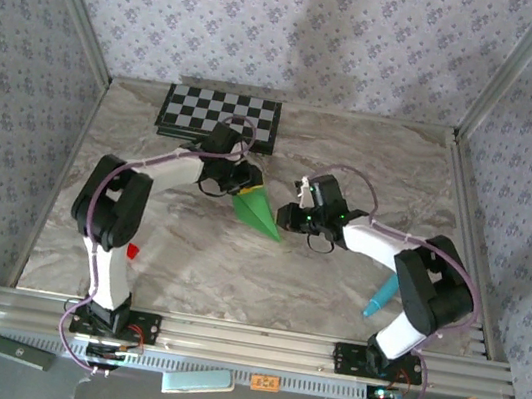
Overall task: Fold a paper plane with a square sheet of paper (pick it up from the middle)
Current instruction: Fourth fold the wing at the center of the table, then pick up the paper from the center of the table.
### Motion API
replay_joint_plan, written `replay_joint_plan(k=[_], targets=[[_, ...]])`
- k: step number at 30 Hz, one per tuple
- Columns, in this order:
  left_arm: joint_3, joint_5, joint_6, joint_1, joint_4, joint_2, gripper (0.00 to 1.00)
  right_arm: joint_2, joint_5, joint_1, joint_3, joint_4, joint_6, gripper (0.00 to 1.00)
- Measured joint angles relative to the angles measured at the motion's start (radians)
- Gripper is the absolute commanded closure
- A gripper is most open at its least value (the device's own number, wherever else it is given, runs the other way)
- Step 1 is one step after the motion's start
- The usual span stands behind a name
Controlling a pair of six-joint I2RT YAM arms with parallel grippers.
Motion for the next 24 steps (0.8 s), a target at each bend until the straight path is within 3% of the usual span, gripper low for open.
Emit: replay_joint_plan(k=[6,15,20,24], targets=[[-0.159,-0.041,-0.061,0.031,0.079,-0.154,0.46,0.118,-0.014,-0.009,0.089,0.004,0.001,0.71],[-0.376,-0.108,-0.156,0.128,0.167,-0.248,0.24,0.28,-0.114,-0.045,0.241,0.003,-0.058,0.69],[-0.412,-0.122,-0.178,0.141,0.198,-0.254,0.16,0.328,-0.167,-0.052,0.279,-0.003,-0.085,0.7],[-0.437,-0.122,-0.189,0.14,0.225,-0.267,0.09,0.361,-0.214,-0.052,0.308,0.001,-0.101,0.78]])
